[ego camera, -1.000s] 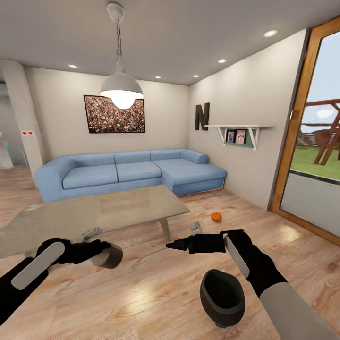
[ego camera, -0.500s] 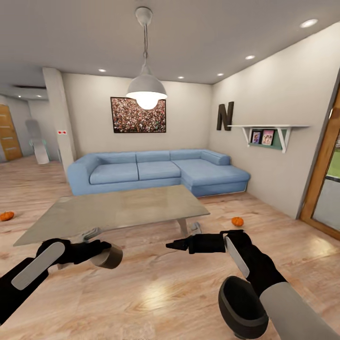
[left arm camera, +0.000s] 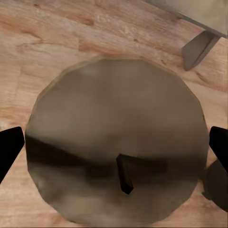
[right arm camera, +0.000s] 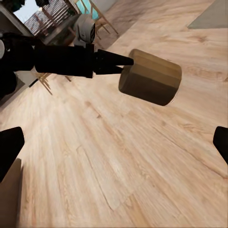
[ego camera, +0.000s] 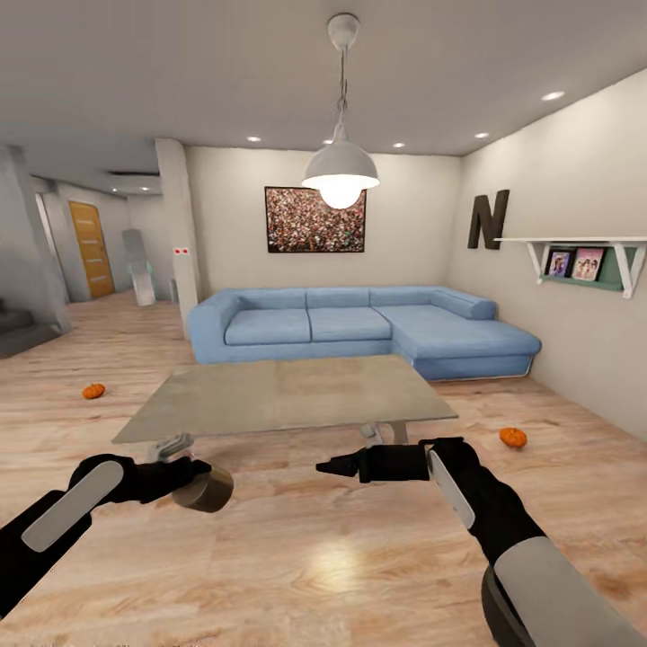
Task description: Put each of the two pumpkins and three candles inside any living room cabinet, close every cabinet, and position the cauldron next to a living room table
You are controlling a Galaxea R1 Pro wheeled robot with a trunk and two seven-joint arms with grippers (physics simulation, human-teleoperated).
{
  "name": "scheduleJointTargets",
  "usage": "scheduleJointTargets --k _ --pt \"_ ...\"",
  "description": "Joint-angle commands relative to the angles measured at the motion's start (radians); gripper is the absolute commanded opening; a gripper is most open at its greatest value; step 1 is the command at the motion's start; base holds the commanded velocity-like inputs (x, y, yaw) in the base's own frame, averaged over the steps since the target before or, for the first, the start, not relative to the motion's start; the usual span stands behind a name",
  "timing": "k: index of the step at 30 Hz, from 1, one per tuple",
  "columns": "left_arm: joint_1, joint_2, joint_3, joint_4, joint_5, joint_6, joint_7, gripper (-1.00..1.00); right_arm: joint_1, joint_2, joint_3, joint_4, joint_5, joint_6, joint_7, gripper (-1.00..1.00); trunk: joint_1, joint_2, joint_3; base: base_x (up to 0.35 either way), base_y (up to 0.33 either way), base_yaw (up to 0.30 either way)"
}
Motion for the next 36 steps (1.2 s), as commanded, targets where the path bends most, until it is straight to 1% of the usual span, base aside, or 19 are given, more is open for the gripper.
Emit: scheduleJointTargets --k 1,5,8,12,36 --pt "-0.002 0.0 -0.002 -0.001 0.011 -0.003 0.008 -1.0 -0.001 0.0 0.003 -0.001 -0.006 0.006 -0.001 1.0 0.0 -0.001 -0.001 0.122 0.218 0.29" --pt "-0.002 0.0 -0.002 -0.001 0.011 -0.003 0.008 -1.0 -0.001 -0.001 0.002 -0.001 -0.005 0.006 -0.009 1.0 0.0 -0.001 -0.001 0.124 0.16 0.29" --pt "-0.002 0.001 -0.002 -0.001 0.011 -0.003 0.008 -1.0 -0.001 0.0 0.003 -0.001 -0.006 0.004 -0.028 1.0 0.0 -0.001 -0.001 0.064 0.048 0.29" --pt "-0.002 0.0 -0.002 -0.001 0.011 -0.003 0.008 -1.0 -0.001 -0.001 0.002 -0.001 -0.006 0.004 -0.035 1.0 0.0 -0.001 -0.001 0.012 0.009 0.29" --pt "-0.002 0.0 -0.002 0.007 0.011 -0.003 0.007 -1.0 -0.001 0.0 0.002 -0.001 -0.006 0.006 -0.041 1.0 0.0 -0.001 -0.001 0.0 0.0 0.29"
